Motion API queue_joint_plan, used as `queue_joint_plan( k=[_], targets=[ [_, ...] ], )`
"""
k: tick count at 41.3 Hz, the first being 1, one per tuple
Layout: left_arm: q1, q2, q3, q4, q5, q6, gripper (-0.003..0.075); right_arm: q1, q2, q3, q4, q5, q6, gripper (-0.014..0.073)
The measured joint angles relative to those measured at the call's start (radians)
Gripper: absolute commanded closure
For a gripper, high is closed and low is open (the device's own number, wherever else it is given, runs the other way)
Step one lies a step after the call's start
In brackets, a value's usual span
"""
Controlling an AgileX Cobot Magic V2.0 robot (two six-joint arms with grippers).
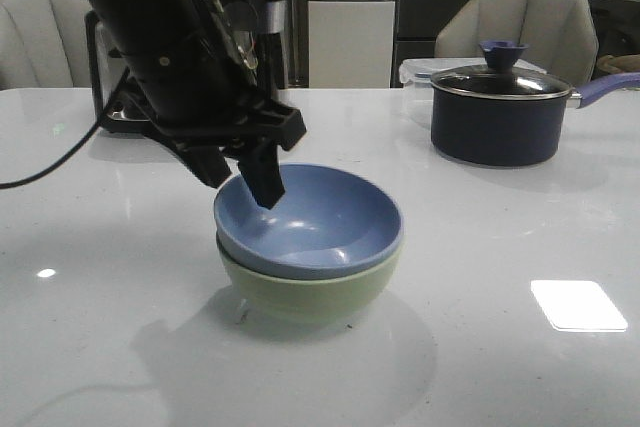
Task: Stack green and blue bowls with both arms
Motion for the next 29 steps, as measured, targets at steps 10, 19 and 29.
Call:
queue_joint_plan(
  k=[10,19,29],
  targets=[
    [0.0,-0.228,0.0,0.024,0.08,0.0,0.0255,0.0,0.0,0.0,0.0,0.0,0.0,0.0126],
    [0.0,-0.457,0.104,0.026,0.099,0.0,0.0255,0.0,0.0,0.0,0.0,0.0,0.0,0.0126],
    [0.0,-0.718,0.303,0.034,0.109,0.0,0.0255,0.0,0.0,0.0,0.0,0.0,0.0,0.0126]
  ],
)
